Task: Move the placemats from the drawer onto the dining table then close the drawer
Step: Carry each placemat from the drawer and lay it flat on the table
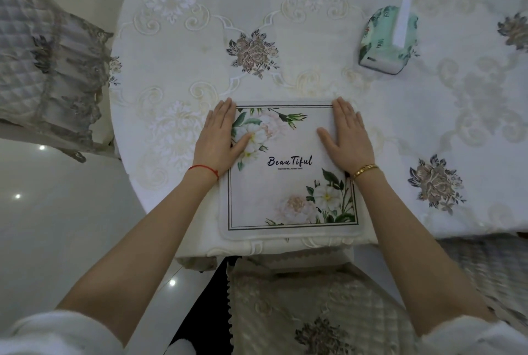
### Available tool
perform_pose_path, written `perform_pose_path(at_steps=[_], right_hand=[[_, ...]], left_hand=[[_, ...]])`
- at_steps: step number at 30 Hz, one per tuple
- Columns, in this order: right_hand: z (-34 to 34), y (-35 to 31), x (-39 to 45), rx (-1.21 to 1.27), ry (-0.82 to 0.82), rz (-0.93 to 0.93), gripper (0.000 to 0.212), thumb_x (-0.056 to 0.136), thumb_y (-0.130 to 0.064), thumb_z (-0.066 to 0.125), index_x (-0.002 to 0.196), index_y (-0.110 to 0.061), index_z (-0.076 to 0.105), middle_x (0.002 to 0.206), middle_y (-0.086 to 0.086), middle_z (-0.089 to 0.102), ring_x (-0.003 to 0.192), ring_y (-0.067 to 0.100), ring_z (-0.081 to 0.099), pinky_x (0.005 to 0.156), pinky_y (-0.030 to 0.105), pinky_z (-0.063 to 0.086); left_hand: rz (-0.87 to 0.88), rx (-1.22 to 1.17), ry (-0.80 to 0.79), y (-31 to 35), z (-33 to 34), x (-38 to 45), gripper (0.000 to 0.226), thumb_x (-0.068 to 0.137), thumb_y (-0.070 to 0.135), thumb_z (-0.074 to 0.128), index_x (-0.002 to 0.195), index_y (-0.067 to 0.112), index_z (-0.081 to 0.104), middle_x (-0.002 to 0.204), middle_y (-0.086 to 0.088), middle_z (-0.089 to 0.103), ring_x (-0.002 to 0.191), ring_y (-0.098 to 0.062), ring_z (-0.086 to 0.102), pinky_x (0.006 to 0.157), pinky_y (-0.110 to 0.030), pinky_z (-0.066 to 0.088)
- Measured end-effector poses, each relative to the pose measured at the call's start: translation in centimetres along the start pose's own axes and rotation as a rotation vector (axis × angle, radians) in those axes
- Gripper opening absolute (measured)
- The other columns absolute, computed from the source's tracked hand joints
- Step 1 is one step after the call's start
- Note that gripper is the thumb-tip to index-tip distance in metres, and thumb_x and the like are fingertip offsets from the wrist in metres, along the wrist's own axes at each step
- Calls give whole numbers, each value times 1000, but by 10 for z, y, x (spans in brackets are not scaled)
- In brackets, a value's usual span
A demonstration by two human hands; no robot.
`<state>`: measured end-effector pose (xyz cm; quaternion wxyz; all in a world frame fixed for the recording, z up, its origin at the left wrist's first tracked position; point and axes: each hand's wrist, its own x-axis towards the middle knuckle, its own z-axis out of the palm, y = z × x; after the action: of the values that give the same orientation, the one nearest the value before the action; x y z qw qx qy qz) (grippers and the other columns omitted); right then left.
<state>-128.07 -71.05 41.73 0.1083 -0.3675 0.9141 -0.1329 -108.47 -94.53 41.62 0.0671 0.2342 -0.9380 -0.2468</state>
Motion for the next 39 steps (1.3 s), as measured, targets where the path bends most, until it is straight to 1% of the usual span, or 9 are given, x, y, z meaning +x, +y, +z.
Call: perform_pose_path(at_steps=[2,5,9,13,16,22,25,30,39], right_hand=[[-3,-5,-5,34,44,54,68,100,-48,35,154,-11,15,162,6,11,149,18,5,121,32,0],[-2,-24,-17,63,26,-105,62,100,-43,38,151,-12,26,161,6,16,149,21,9,121,32,1],[13,-46,-30,62,-86,-237,63,99,-46,30,152,-14,24,161,4,16,149,20,9,122,38,5],[11,-33,-37,49,-117,-222,63,101,-45,36,154,-18,14,162,-2,9,149,14,5,122,33,2],[1,-14,-49,73,-115,-179,66,100,-46,39,154,-17,14,162,-2,11,149,13,5,121,31,3],[-5,-2,-73,88,-90,-55,66,100,-45,39,154,-14,15,162,2,10,149,16,4,122,33,1],[0,-24,-92,97,-34,-124,65,100,-41,42,153,-11,18,161,5,12,149,20,4,122,35,3],[24,-57,-132,112,-108,-213,67,100,-45,40,154,-14,15,161,1,8,150,16,0,122,32,1],[11,-15,-171,101,-102,-136,70,98,-53,37,154,-18,15,162,-3,12,149,11,4,122,37,10]], left_hand=[[-12,-69,4,6,-3,-4,69,95,39,52,150,7,25,157,-8,23,147,-20,16,121,-31,10],[46,-129,-1,25,0,-14,64,92,34,58,146,10,34,154,-7,31,144,-21,22,120,-33,16],[47,-139,-22,43,12,-27,65,90,32,61,145,9,35,154,-7,32,144,-22,22,120,-35,16],[-6,-148,-23,35,12,-37,70,88,35,63,146,8,34,154,-6,30,144,-22,23,120,-34,17],[-12,-144,-42,26,7,-41,71,88,36,63,146,9,33,155,-6,29,144,-21,22,119,-30,15],[-53,-137,-76,18,-6,-61,71,92,33,59,149,9,26,158,-6,22,147,-20,13,121,-37,13],[-17,-137,-93,28,-6,-84,69,93,34,56,150,11,24,159,-4,19,148,-17,8,119,-26,4],[13,-128,-128,45,5,-121,70,95,37,54,151,11,21,160,-6,15,148,-17,5,120,-29,5],[39,-45,-204,30,0,-143,74,95,40,52,152,10,15,161,-4,7,148,-17,3,119,-28,-3]])
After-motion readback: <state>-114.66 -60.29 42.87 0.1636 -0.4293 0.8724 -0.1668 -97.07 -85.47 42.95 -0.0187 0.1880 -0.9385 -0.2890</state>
